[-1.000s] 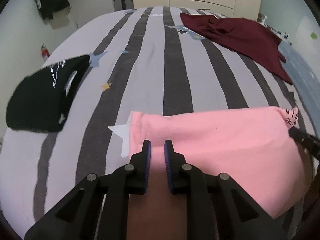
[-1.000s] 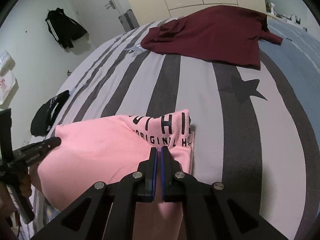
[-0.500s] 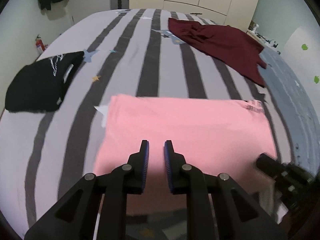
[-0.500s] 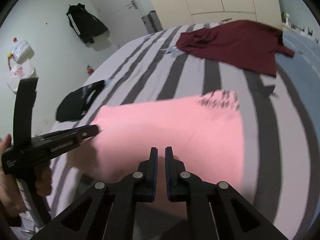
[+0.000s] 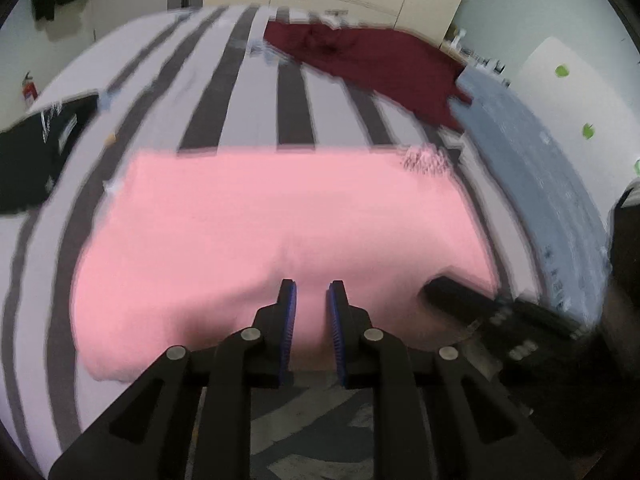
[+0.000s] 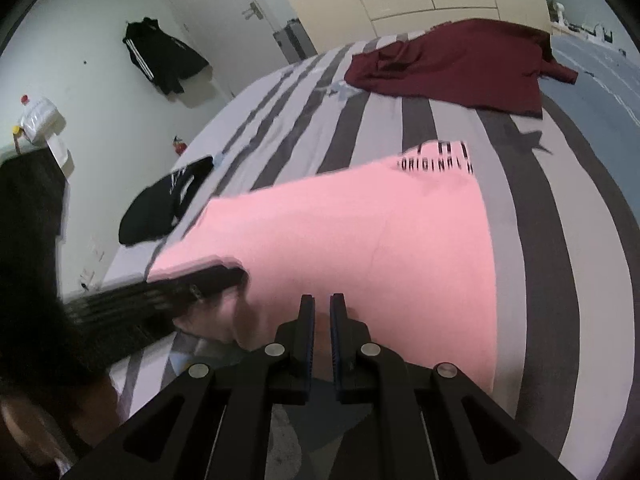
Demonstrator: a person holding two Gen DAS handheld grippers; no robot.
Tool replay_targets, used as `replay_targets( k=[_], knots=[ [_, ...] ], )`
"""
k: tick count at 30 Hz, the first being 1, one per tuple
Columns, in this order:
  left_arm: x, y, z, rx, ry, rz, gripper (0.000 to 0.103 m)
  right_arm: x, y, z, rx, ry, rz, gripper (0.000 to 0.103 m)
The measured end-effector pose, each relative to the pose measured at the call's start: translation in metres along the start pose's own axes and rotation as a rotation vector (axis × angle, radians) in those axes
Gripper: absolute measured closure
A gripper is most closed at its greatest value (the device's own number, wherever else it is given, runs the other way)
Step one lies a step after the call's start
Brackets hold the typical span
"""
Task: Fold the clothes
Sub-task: 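Press the folded t-shirt flat with both open grippers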
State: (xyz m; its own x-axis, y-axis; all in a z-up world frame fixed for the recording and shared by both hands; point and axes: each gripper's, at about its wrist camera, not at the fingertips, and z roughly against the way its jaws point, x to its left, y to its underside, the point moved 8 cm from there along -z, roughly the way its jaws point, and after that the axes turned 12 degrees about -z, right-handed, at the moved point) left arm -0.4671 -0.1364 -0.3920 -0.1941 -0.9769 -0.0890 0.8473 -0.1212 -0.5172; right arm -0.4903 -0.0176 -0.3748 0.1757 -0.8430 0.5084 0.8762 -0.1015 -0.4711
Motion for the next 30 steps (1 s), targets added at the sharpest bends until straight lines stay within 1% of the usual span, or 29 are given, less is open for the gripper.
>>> replay_targets(
  k=[3,6,7,8,11,14,17,18,19,20,21,25,28,30],
  knots=[
    [0.004,0.004,-0.001,-0.011,0.008,-0.035,0.090,-0.001,-0.005,-0.013,0.010,0.010,0.013,0.091],
    [0.017,-0.001,0.015,-0.023,0.007,-0.022,0.090,-0.009,-0.001,-0.027,0.034,0.037,0.038,0.092],
    [0.023,0.000,0.019,-0.025,-0.009,-0.020,0.090,-0.013,0.001,-0.029,0.040,0.042,0.042,0.094],
    [0.031,0.002,0.022,-0.027,-0.021,-0.017,0.090,-0.017,0.003,-0.028,0.041,0.039,0.039,0.095],
    [0.051,0.010,0.026,-0.027,-0.031,0.000,0.101,-0.027,0.008,-0.021,0.043,0.033,0.034,0.099],
    [0.060,0.014,0.027,-0.022,-0.024,0.001,0.101,-0.038,0.012,-0.013,0.054,0.031,0.030,0.102],
    [0.058,0.012,0.033,-0.015,-0.049,-0.019,0.101,-0.045,0.015,-0.007,0.066,0.035,0.033,0.103],
    [0.059,0.008,0.037,-0.026,-0.060,-0.023,0.101,-0.045,0.013,-0.004,0.068,0.042,0.035,0.103],
    [0.060,0.003,0.043,-0.043,-0.070,-0.029,0.101,-0.044,0.011,-0.002,0.068,0.050,0.036,0.103],
    [0.060,-0.002,0.048,-0.060,-0.080,-0.036,0.101,-0.041,0.008,0.000,0.064,0.053,0.046,0.097],
    [0.063,-0.004,0.047,-0.069,-0.088,-0.040,0.101,-0.036,0.004,0.002,0.054,0.049,0.057,0.095],
    [0.076,0.001,0.022,-0.075,-0.115,-0.050,0.100,-0.016,-0.017,-0.002,0.017,0.011,0.076,0.094],
    [0.087,0.005,0.003,-0.080,-0.135,-0.057,0.100,-0.001,-0.029,-0.020,0.010,-0.009,0.100,0.094],
    [0.092,0.007,-0.007,-0.081,-0.146,-0.064,0.100,0.002,-0.032,-0.035,0.019,-0.006,0.100,0.094]
  ],
)
